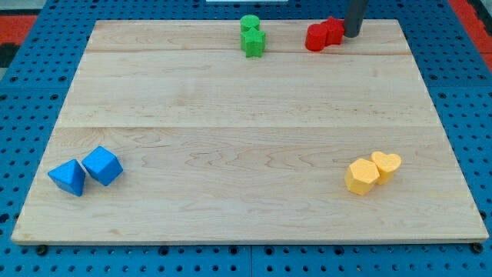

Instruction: Move the red star on top of the red circle

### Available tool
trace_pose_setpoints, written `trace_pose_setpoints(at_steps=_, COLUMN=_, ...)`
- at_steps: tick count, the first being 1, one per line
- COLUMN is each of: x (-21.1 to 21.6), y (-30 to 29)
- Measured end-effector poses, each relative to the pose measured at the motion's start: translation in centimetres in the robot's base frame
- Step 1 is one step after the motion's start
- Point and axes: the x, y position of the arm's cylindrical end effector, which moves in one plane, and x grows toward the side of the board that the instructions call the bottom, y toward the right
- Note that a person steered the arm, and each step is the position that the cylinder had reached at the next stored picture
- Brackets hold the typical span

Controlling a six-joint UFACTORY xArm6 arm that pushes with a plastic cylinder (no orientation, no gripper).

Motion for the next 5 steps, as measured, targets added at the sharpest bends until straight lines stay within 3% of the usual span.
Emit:
trace_pose_setpoints(at_steps=3, x=-3.5, y=-1.0)
trace_pose_setpoints(at_steps=5, x=-3.5, y=-2.2)
